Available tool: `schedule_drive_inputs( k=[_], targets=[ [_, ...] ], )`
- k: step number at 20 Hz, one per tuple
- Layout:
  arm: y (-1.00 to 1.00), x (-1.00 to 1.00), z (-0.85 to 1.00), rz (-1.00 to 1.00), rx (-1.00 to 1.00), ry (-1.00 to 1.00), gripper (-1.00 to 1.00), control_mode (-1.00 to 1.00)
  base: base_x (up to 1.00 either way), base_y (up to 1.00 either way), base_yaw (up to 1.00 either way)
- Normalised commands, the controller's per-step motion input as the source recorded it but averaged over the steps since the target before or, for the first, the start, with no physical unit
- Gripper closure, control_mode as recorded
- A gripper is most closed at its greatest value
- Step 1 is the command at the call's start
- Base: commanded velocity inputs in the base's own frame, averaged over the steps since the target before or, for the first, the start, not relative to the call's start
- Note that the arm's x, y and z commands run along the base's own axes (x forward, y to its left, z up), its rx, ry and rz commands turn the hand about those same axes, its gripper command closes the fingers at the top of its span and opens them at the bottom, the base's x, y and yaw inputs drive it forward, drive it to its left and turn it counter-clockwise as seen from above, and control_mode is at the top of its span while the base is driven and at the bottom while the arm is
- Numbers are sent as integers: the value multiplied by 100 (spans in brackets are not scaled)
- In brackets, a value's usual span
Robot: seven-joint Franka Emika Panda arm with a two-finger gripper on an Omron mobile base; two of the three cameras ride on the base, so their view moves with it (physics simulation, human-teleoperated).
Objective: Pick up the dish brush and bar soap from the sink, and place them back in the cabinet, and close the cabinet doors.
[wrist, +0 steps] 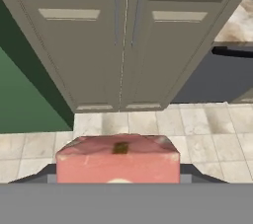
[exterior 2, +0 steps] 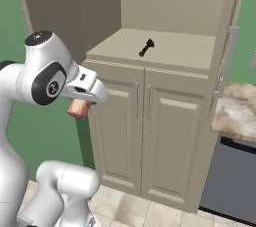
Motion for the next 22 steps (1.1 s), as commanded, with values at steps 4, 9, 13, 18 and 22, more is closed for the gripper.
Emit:
schedule_drive_inputs(
  k=[4,9,13,18,22],
  targets=[
    [0,0,0,0,0,0,100,100,21,-31,-6],
    [0,0,0,0,0,0,100,100,32,-3,-16],
    [0,0,0,0,0,0,100,100,38,0,-25],
    [0,0,0,0,0,0,100,100,52,0,-29],
    [0,0,0,0,0,0,100,100,53,0,-23]
  ],
)
